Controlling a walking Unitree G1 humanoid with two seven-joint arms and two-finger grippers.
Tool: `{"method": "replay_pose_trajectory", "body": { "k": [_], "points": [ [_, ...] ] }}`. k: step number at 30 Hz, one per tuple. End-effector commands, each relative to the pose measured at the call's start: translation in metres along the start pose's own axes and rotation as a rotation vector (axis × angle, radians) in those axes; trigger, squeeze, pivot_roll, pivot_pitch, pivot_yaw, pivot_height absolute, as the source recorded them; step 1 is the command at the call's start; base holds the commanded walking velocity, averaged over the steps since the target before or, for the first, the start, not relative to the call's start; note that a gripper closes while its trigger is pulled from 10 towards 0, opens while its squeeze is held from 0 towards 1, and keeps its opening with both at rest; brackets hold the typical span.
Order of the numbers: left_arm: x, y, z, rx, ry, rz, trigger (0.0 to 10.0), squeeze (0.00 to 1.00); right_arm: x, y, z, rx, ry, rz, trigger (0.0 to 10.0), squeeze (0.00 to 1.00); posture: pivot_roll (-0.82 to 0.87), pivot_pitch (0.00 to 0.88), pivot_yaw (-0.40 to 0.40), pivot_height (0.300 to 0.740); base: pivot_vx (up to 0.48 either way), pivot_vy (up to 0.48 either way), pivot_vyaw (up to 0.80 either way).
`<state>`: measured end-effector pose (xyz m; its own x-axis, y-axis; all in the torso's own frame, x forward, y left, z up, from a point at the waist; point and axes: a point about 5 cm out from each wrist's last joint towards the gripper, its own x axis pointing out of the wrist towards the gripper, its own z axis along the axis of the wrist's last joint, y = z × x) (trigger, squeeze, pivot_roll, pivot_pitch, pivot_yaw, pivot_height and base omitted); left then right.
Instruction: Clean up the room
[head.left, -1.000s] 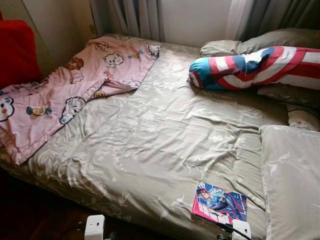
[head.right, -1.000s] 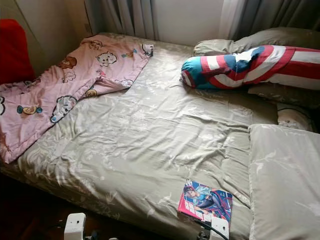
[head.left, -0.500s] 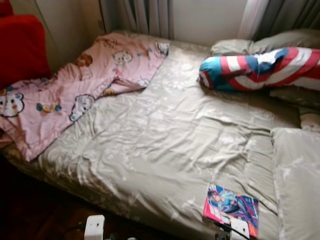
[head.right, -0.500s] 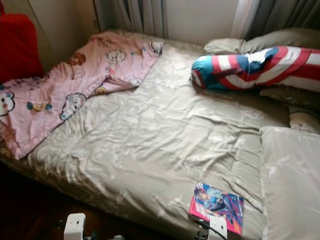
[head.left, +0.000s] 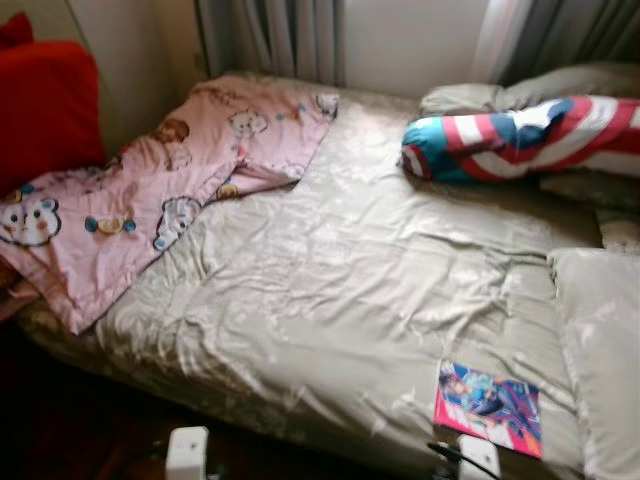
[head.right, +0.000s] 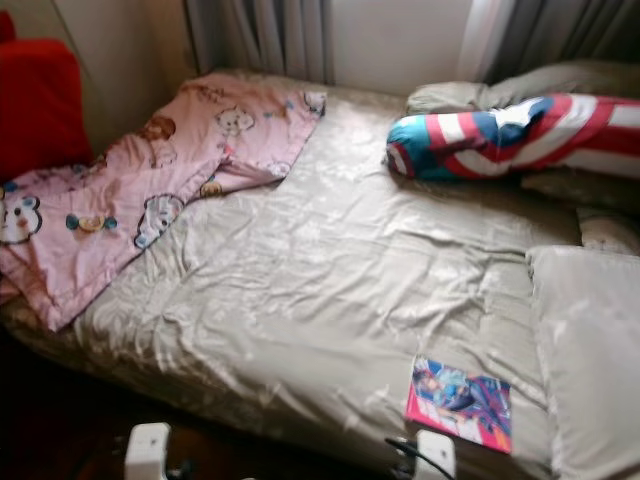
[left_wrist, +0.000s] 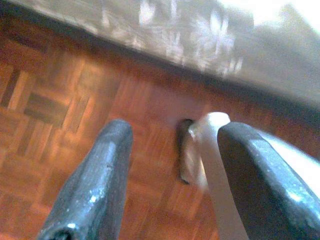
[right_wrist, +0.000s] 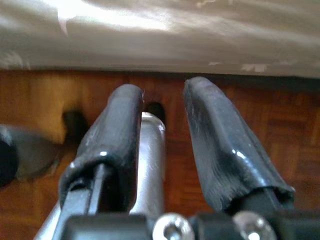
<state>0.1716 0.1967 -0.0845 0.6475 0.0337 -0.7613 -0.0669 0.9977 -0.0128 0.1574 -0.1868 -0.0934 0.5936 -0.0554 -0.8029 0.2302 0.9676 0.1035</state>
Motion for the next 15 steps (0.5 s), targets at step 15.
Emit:
{"method": "replay_pose_trajectory", "body": {
  "k": [15],
  "points": [
    [-0.0006, 0.0081, 0.0004, 0.028, 0.013, 0.01, 10.0, 0.0, -0.001, 0.0048, -0.0071, 0.008, 0.02, 0.005, 10.0, 0.0, 0.1, 0.18, -0.024, 0.74, 0.0, 0.48, 0.0]
  ]
}}
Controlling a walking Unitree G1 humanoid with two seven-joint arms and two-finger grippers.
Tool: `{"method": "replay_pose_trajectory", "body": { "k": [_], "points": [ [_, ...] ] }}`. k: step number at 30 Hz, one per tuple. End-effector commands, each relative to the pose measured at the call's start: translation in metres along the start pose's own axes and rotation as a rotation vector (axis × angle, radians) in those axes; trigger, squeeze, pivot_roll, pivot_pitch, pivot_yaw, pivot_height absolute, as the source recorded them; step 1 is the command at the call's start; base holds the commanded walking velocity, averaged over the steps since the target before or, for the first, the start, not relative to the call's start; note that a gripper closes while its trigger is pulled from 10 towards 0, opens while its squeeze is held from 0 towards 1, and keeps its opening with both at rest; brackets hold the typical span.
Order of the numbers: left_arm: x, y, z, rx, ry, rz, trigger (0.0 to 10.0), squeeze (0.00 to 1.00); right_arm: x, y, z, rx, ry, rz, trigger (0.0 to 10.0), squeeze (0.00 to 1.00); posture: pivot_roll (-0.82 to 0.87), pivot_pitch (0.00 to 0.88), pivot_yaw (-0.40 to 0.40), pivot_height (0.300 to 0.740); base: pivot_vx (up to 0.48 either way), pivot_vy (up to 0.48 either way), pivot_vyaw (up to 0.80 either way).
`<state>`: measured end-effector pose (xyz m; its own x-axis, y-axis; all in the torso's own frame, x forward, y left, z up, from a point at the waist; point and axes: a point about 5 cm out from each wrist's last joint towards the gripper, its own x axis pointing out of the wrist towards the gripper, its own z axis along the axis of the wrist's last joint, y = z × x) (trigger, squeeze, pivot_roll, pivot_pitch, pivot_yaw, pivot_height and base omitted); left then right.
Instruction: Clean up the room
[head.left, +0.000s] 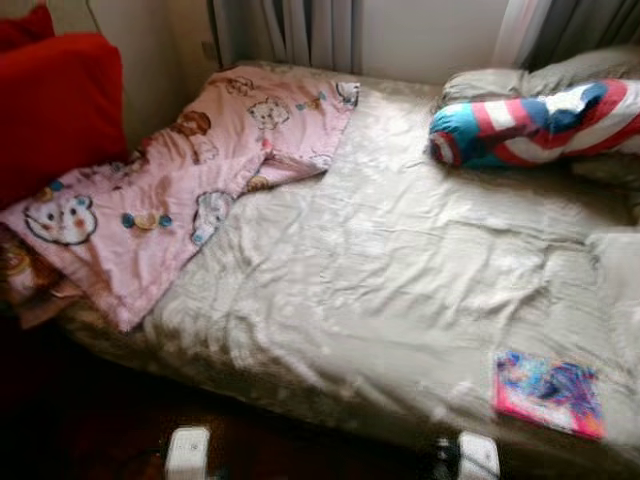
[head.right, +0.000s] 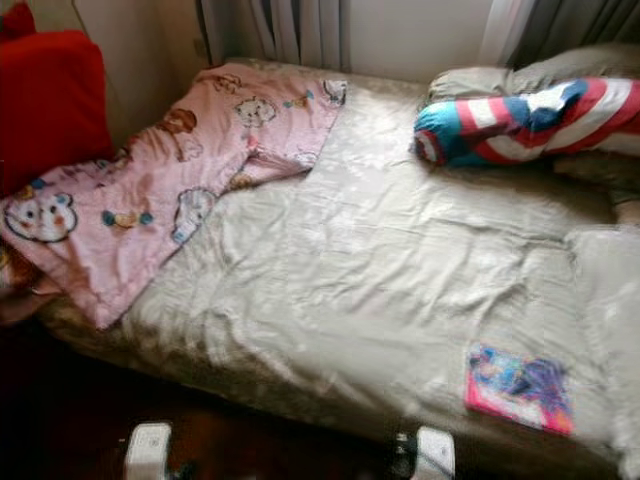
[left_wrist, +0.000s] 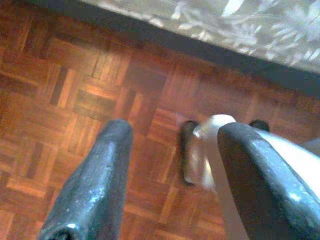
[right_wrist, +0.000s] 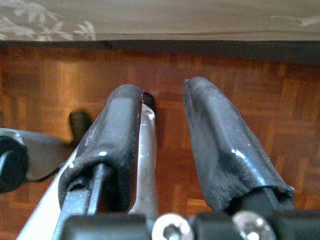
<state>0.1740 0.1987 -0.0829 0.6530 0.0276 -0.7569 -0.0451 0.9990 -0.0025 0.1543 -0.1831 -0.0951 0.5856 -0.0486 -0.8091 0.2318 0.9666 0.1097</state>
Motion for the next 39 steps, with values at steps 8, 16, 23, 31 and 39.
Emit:
{"method": "replay_pose_trajectory", "body": {
  "k": [8, 16, 23, 31, 39],
  "points": [
    [-0.0012, 0.0062, -0.0029, 0.004, 0.02, 0.017, 10.0, 0.0, -0.0003, 0.0019, -0.0022, 0.002, 0.006, 0.002, 10.0, 0.0, 0.1, 0.181, -0.025, 0.74, 0.0, 0.48, 0.0],
    [-0.0013, 0.0066, -0.0032, 0.001, 0.022, 0.023, 10.0, 0.0, -0.0003, 0.0016, -0.0024, 0.003, 0.006, -0.003, 10.0, 0.0, 0.1, 0.185, -0.025, 0.74, 0.0, 0.48, 0.0],
    [-0.0013, 0.0069, -0.0032, 0.0, 0.022, 0.025, 10.0, 0.0, -0.0003, 0.0018, -0.0024, 0.007, 0.005, -0.004, 10.0, 0.0, 0.1, 0.184, -0.024, 0.74, 0.0, 0.48, 0.0],
    [-0.0014, 0.007, -0.0033, -0.001, 0.021, 0.025, 10.0, 0.0, -0.0004, 0.0018, -0.0026, 0.009, 0.005, -0.005, 10.0, 0.0, 0.11, 0.183, -0.025, 0.74, 0.0, 0.48, 0.0],
    [-0.0013, 0.0067, -0.003, 0.001, 0.018, 0.027, 10.0, 0.0, -0.0003, 0.002, -0.0024, 0.012, 0.004, 0.002, 10.0, 0.0, 0.11, 0.179, -0.024, 0.74, 0.0, 0.18, 0.0]
  ]
}}
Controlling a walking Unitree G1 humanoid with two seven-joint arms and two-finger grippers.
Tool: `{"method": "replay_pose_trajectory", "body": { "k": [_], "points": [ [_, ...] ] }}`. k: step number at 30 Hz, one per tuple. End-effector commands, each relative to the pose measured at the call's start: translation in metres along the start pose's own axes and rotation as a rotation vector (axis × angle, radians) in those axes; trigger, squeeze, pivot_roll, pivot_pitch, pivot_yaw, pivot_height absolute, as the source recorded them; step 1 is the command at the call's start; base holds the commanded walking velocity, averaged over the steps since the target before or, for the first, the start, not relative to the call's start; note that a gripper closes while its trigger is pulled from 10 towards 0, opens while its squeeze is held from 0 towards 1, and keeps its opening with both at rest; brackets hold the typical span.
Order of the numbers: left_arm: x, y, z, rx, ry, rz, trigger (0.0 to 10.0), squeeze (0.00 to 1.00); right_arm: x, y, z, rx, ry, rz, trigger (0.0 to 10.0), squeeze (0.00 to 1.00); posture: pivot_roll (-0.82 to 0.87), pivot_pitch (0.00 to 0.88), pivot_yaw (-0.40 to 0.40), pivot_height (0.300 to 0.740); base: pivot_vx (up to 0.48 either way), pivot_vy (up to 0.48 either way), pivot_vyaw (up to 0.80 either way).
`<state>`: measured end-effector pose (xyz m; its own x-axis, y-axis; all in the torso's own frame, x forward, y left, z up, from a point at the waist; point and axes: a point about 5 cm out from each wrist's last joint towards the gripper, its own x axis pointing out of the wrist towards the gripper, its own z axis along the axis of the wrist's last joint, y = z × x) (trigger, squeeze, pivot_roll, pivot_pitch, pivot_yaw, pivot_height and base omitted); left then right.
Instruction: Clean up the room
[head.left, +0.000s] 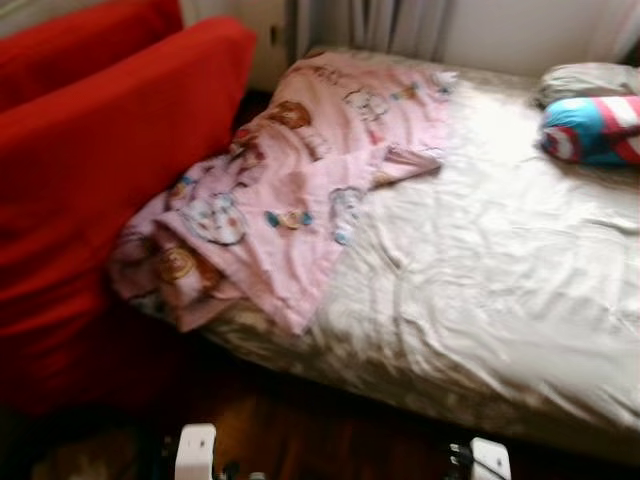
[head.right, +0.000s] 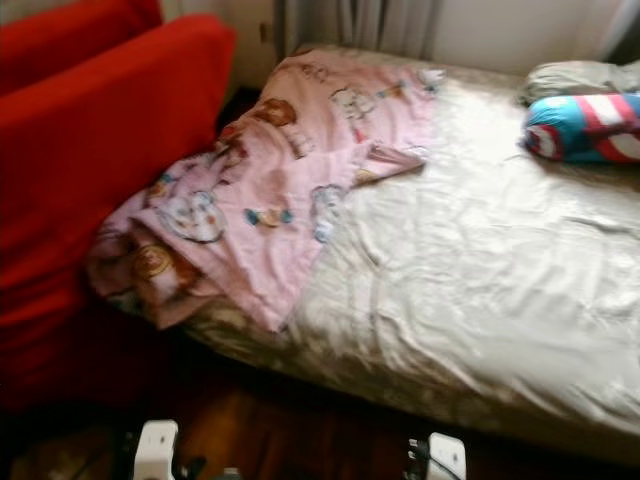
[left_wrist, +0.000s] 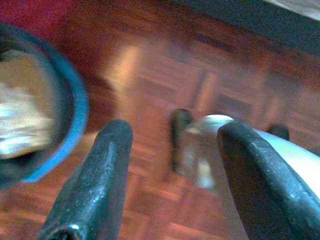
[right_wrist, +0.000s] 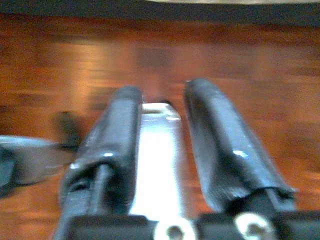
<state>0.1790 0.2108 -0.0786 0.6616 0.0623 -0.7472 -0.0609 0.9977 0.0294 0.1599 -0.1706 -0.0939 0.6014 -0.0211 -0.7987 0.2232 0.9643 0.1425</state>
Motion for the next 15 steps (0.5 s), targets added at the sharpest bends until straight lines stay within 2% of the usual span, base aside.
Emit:
{"method": "replay_pose_trajectory", "body": {
  "k": [1, 5, 15],
  "points": [
    [-0.002, -0.0052, -0.0099, -0.007, 0.032, -0.007, 10.0, 0.0, -0.0024, -0.0115, -0.0041, -0.001, 0.015, -0.03, 10.0, 0.0, 0.11, 0.179, -0.024, 0.74, 0.0, 0.0, 0.0],
    [-0.0019, -0.0058, -0.0098, -0.015, 0.031, -0.012, 10.0, 0.0, -0.0023, -0.0111, -0.0022, -0.006, -0.002, -0.021, 10.0, 0.0, 0.11, 0.172, -0.024, 0.74, 0.0, 0.0, 0.13],
    [-0.0021, -0.0063, -0.0103, -0.046, 0.026, -0.01, 10.0, 0.0, -0.0023, -0.0108, -0.0025, -0.006, 0.0, -0.017, 10.0, 0.0, 0.11, 0.154, -0.022, 0.74, 0.0, 0.0, 0.8]
  ]
}}
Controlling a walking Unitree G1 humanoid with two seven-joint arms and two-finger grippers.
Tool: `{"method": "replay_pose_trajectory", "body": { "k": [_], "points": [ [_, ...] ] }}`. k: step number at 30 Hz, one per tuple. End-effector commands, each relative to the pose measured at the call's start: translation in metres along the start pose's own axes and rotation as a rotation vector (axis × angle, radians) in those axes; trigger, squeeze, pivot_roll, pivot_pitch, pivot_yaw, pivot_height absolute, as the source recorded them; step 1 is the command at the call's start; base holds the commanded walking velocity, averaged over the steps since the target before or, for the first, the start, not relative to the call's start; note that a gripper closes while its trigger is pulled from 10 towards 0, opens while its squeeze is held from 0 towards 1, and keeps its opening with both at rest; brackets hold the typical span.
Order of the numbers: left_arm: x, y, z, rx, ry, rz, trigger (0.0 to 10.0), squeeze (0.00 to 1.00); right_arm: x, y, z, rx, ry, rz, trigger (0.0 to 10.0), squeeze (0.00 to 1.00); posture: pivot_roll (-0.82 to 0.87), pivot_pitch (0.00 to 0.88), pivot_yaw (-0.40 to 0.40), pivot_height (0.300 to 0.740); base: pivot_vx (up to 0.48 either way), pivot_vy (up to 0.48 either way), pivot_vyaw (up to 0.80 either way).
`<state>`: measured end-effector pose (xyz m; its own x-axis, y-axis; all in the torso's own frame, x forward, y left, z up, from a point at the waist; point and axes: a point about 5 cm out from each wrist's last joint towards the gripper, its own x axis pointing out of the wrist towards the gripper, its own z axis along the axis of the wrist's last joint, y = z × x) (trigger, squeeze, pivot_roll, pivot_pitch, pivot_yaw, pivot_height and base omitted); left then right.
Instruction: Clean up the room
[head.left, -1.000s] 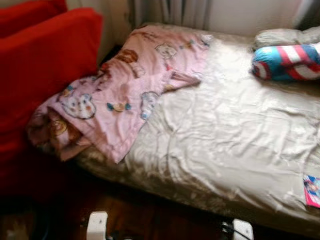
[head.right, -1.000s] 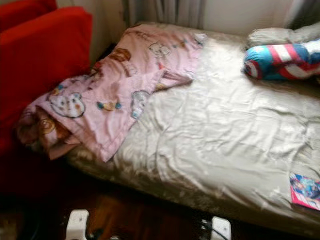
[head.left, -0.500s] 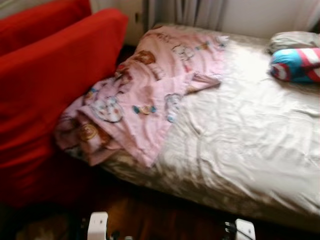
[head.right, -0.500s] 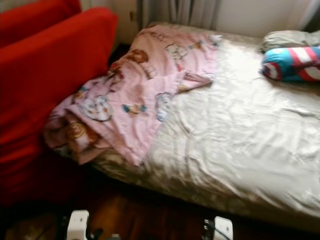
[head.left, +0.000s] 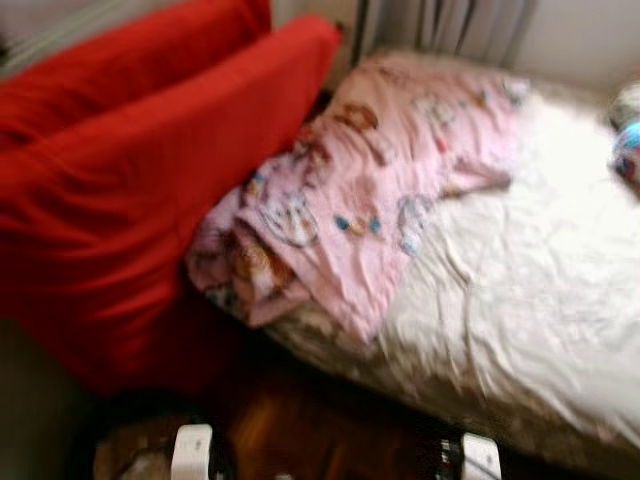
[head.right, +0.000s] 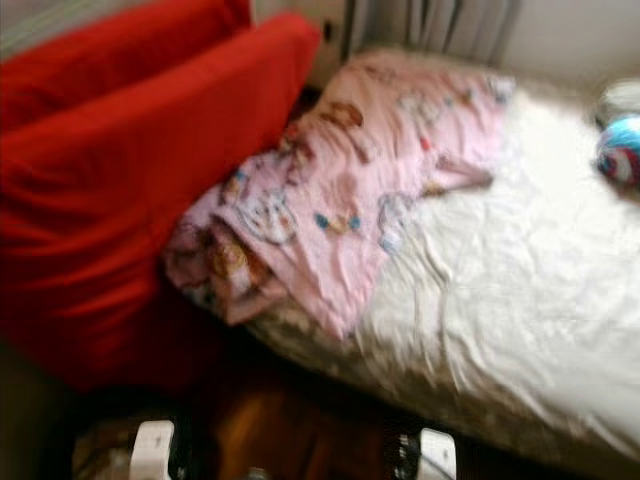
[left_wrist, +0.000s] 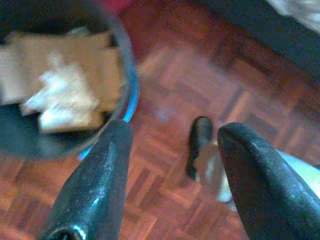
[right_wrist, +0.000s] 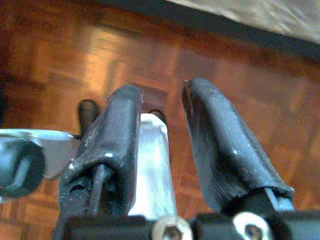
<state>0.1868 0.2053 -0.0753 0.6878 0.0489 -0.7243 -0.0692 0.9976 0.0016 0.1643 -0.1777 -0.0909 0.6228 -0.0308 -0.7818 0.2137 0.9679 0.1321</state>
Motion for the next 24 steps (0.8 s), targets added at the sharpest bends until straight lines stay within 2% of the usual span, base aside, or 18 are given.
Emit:
{"method": "replay_pose_trajectory", "body": {
  "k": [1, 9, 24],
  "points": [
    [-0.005, 0.0, -0.0179, -0.022, 0.06, 0.006, 10.0, 0.0, -0.003, -0.0052, -0.0095, 0.008, 0.029, -0.015, 10.0, 0.0, 0.11, 0.154, -0.022, 0.74, 0.0, 0.0, 0.8],
    [-0.0051, -0.0001, -0.0182, -0.023, 0.061, 0.006, 10.0, 0.0, -0.0031, -0.0053, -0.0097, 0.016, 0.027, -0.016, 10.0, 0.0, 0.11, 0.153, -0.024, 0.74, 0.0, 0.0, 0.76],
    [-0.0049, -0.0011, -0.0181, -0.035, 0.06, 0.006, 10.0, 0.0, -0.0033, -0.0072, -0.0084, 0.038, 0.011, -0.036, 10.0, 0.0, 0.11, 0.175, -0.033, 0.74, 0.0, 0.0, 0.0]
  ]
}}
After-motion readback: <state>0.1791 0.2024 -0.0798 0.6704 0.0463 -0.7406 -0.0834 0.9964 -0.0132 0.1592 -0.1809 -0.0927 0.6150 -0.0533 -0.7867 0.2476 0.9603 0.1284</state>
